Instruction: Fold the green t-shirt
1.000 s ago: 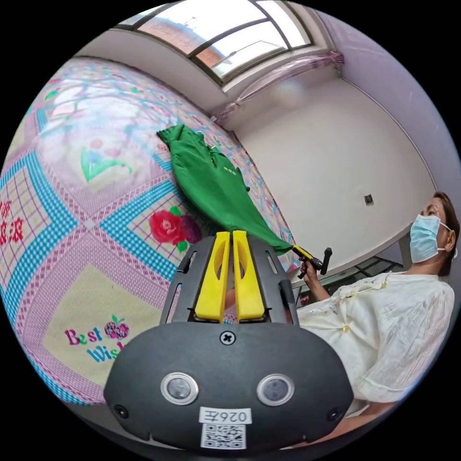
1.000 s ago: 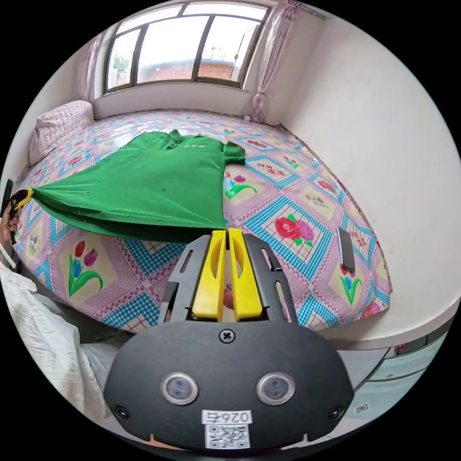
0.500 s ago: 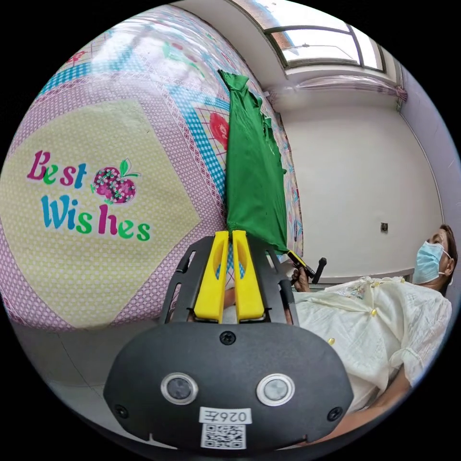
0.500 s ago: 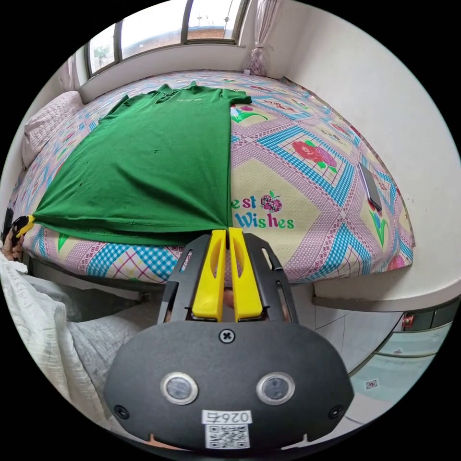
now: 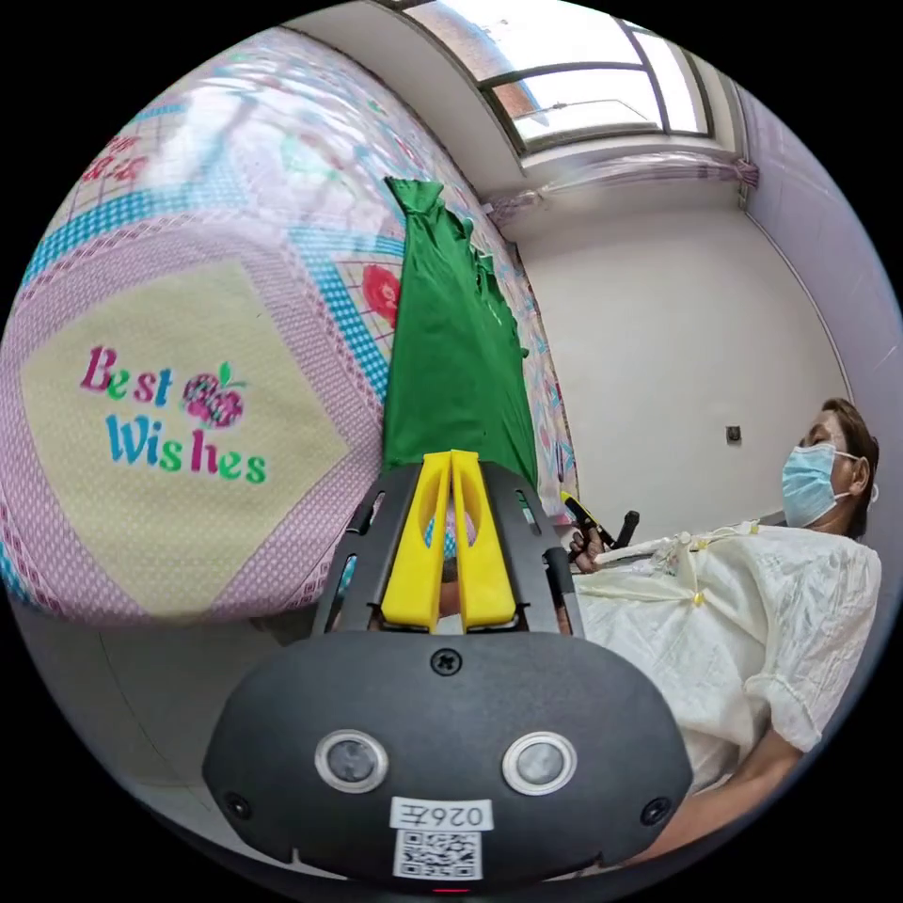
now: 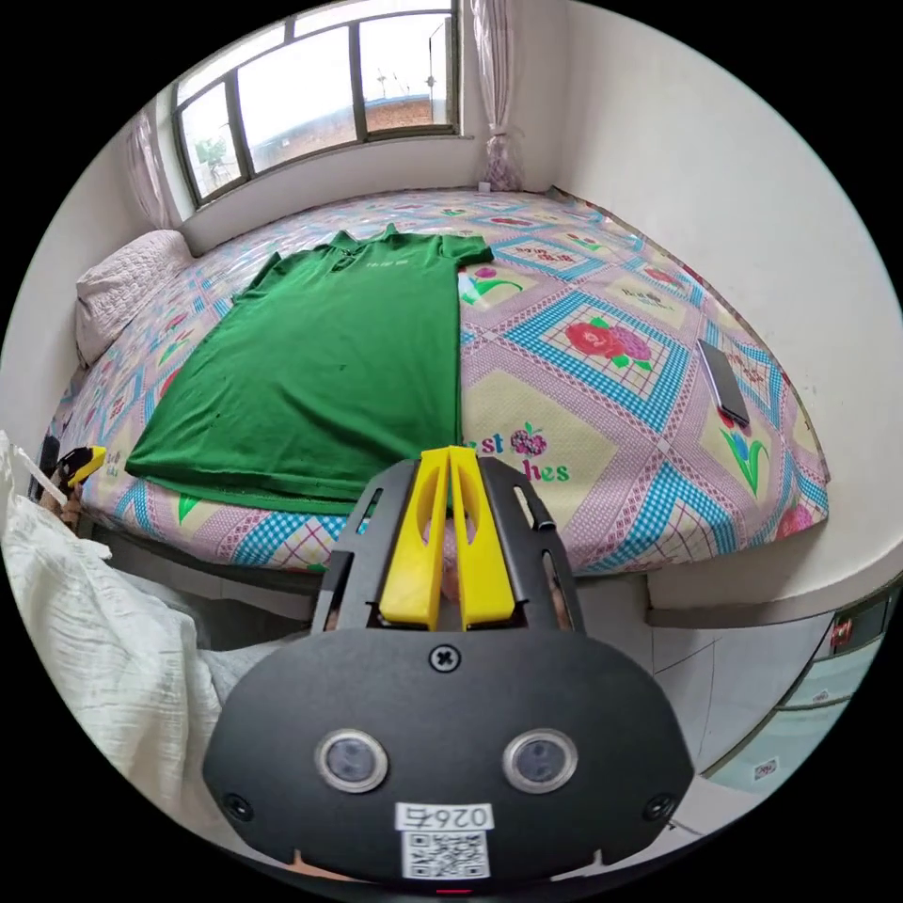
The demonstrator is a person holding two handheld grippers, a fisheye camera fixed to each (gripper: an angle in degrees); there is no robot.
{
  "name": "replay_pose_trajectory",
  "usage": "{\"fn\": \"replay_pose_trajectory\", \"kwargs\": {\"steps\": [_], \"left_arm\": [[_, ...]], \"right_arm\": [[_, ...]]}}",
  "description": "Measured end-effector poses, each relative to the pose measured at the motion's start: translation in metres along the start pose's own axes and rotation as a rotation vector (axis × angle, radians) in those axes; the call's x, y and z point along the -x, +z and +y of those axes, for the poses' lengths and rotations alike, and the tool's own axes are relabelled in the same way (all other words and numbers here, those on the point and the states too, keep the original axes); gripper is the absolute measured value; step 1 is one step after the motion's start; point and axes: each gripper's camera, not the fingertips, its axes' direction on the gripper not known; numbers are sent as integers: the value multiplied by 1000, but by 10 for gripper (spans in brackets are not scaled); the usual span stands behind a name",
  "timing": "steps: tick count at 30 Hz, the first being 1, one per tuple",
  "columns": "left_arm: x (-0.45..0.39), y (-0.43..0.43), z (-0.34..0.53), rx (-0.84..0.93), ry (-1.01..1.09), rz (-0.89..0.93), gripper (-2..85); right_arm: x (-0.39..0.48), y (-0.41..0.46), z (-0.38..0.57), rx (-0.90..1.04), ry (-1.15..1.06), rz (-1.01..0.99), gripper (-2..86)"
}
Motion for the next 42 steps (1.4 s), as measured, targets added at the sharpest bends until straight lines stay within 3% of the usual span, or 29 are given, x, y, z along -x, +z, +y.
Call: {"fn": "replay_pose_trajectory", "kwargs": {"steps": [6, 10, 17, 23, 28, 34, 42], "left_arm": [[-9, 87, -60, 167, 105, -52, -10], [9, 119, -42, 338, 83, -192, -10], [-5, 101, -41, 156, 56, -129, -9], [-100, 159, -153, 91, 407, -92, 4], [-185, 296, -282, 190, 712, -109, 60], [-254, 491, -405, 360, 889, -81, 115], [-293, 693, -481, 558, 1083, -241, 124]], "right_arm": [[6, 53, -50, 32, -72, -130, -9], [-10, 68, -32, 138, -48, -160, -9], [-51, 29, -42, 43, 89, -122, -10], [-80, 31, -137, -118, 186, -172, -12], [-98, 74, -233, -173, 268, -129, 12], [-123, 131, -314, -154, 370, -156, 45], [-139, 186, -357, -100, 443, -114, 46]]}}
